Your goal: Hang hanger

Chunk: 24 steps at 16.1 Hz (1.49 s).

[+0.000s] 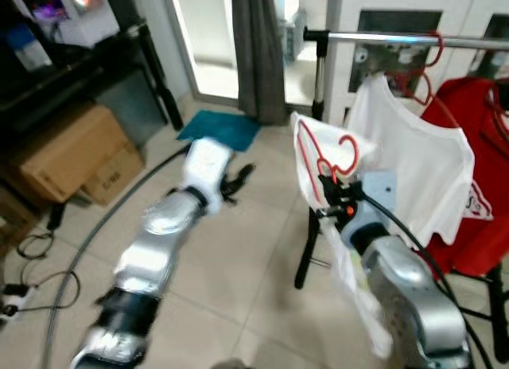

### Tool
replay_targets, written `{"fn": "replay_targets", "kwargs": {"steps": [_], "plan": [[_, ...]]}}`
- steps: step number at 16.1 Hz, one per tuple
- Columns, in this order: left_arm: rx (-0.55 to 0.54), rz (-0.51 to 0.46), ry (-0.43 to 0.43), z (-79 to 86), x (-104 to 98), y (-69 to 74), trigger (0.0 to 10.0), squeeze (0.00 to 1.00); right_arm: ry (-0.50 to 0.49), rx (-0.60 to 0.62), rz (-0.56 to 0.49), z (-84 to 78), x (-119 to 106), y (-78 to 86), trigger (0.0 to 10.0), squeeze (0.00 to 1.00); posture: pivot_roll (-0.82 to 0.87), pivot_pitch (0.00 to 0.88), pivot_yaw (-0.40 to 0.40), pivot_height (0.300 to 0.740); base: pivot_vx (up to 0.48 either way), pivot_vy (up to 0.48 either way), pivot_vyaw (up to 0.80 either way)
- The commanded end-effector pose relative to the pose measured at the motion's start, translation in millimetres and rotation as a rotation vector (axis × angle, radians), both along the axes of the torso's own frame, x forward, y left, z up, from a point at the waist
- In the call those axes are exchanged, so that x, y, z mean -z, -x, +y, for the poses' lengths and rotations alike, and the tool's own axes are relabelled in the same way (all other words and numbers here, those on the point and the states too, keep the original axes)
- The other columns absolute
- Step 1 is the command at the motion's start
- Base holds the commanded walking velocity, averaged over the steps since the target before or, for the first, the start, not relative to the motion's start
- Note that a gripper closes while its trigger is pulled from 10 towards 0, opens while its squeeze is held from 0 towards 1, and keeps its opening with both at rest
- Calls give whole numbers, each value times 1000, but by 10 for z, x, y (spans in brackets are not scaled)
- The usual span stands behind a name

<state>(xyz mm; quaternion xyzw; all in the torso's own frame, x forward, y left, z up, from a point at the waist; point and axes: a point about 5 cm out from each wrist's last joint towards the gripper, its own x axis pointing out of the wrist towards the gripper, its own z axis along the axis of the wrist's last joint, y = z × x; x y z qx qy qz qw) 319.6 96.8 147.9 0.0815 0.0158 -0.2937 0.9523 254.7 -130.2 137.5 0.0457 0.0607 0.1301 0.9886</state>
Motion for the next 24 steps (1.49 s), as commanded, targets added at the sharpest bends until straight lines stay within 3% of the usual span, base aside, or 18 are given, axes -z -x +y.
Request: {"fn": "replay_targets", "kwargs": {"steps": [1,2,3,4,7,10,13,15,20,21,24], "plan": [[-18,5,-27,51,39,-31,10000,1000,-37,-42,-50,67,-108,18,10000,0,-11,0,138,740,0,0,0],[-7,14,-21,-36,32,-132,10000,973,-64,-80,-63,88,-152,38,10000,0,-23,0,140,740,0,0,0],[12,18,-25,-92,21,-171,10000,0,-76,-102,-73,98,-173,52,10000,0,-26,0,141,740,0,0,0],[39,20,-46,-178,10,-226,10000,0,-98,-149,-89,122,-211,81,10000,0,-31,0,140,740,0,0,0],[12,-8,-61,-233,12,-314,10000,0,-123,-213,-106,155,-257,120,10000,0,-31,0,140,740,0,0,0],[-5,-55,-1,-305,-71,-391,10000,0,-139,-269,-121,167,-301,156,10000,0,-44,0,134,740,0,0,0],[-116,-98,101,-243,-216,-496,10000,0,-129,-317,-125,182,-302,187,10000,0,-46,0,129,740,0,0,0],[-105,-130,119,-259,-249,-519,10000,0,-128,-330,-125,172,-300,198,10000,0,-46,0,129,740,0,0,0],[-102,-79,167,-267,-201,-544,10000,0,-128,-344,-128,168,-301,208,10000,0,-49,0,127,740,0,0,0],[-99,-75,175,-268,-201,-549,157,0,-129,-345,-129,169,-301,210,10000,0,-48,0,128,740,0,0,0],[-82,-76,178,-279,-198,-550,0,0,-131,-348,-130,173,-302,214,10000,0,-48,0,129,740,0,0,0]]}}
